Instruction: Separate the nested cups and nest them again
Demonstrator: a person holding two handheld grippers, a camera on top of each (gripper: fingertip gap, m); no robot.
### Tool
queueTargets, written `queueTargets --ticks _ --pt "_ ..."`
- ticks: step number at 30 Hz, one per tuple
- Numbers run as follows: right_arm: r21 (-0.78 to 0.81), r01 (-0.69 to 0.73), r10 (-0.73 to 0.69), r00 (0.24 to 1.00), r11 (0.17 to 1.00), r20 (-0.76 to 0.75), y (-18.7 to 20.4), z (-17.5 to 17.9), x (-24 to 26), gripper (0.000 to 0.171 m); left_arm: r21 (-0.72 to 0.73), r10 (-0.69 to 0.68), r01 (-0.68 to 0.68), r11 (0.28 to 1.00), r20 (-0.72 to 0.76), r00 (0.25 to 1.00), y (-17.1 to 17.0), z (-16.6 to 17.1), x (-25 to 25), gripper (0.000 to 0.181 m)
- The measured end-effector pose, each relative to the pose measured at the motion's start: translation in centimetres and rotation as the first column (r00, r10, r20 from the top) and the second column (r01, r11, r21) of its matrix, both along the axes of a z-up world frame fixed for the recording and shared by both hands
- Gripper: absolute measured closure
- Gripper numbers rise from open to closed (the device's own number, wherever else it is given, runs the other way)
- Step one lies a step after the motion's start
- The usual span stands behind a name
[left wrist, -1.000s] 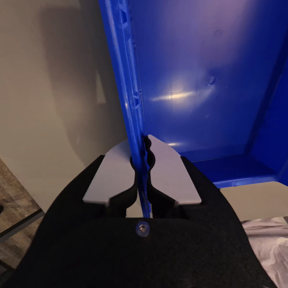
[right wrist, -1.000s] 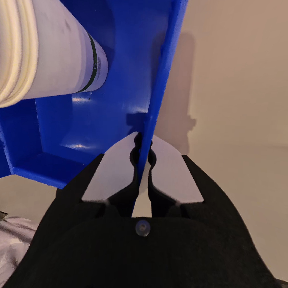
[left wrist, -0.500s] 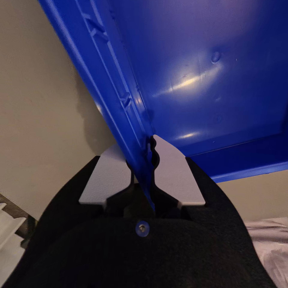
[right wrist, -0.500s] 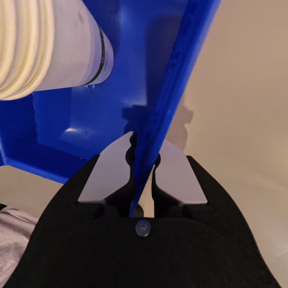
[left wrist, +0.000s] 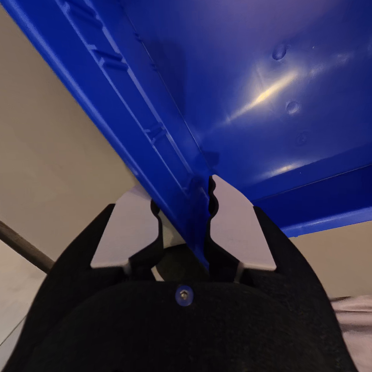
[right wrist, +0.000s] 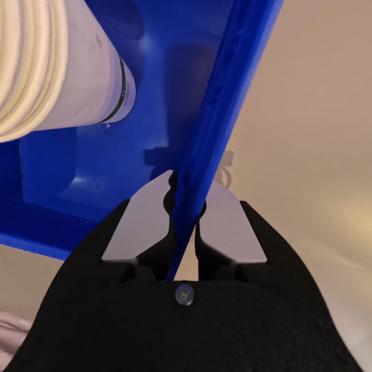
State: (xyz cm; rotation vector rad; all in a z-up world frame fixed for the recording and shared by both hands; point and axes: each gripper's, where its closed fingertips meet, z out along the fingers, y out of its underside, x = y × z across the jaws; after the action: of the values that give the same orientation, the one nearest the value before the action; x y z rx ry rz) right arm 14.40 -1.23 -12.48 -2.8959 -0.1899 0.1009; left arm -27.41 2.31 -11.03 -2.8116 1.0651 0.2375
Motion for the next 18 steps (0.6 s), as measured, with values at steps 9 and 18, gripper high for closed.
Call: queueTargets --ticks 9,18 --pt "0.038 0.004 -0.004 1.000 0.999 0.002 1.2 0.2 -0.1 0.145 0.415 0.014 0.052 0.908 -0.153 0.988 2.0 8.2 -2.2 0.099" --pt "-0.048 0.074 -0.080 0.990 0.996 -0.118 1.7 -0.5 -0.2 0.161 0.456 -0.010 0.170 0.873 -0.332 0.943 1.7 9.1 -3.2 0.113"
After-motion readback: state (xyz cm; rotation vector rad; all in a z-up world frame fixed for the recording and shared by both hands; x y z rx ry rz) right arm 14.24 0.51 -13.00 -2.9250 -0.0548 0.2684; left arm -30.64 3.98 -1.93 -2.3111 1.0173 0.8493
